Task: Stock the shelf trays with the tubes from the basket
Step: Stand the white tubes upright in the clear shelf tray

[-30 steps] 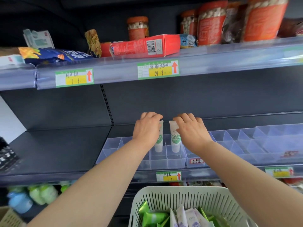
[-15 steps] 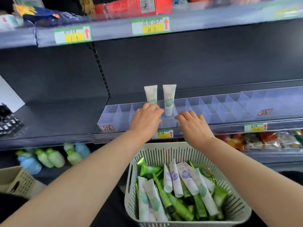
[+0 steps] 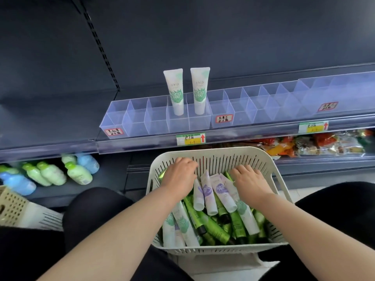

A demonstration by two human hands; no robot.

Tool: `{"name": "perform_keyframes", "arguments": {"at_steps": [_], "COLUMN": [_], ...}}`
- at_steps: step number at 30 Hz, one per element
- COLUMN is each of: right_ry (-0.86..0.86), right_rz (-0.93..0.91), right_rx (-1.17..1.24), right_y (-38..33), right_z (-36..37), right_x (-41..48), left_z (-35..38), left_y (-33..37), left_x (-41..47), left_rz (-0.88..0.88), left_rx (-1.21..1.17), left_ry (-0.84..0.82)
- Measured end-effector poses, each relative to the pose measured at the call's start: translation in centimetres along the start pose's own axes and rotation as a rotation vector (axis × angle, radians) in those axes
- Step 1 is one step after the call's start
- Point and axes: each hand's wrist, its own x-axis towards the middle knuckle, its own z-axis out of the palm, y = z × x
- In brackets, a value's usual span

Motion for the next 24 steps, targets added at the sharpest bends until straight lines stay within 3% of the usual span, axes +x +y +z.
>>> {"name": "perform_keyframes", "arguments": {"at_steps": [9,18,24], "right_ry": [-0.173,-0.105,0.084], "right_rz": [0.084,0.211,0.085], "right_rx": [0.219,0.430,0.560], "right_y": [-0.2,-0.9,-2.2], "right_z": [2.4,0.4,-2.8], "right_x": [-0.4,-1.2,-1.1], "left_z": [2.4,1.9,1.6], "left_y": [-0.5,-1.4,-1.7], "left_x": [-0.8,-1.1,-1.5], "left_rz": [-0.059,-0.214,-0.265], "left_rx": [-0.058,0.011,0.066], "left_ry": [-0.078,-0.199,-0.381]}}
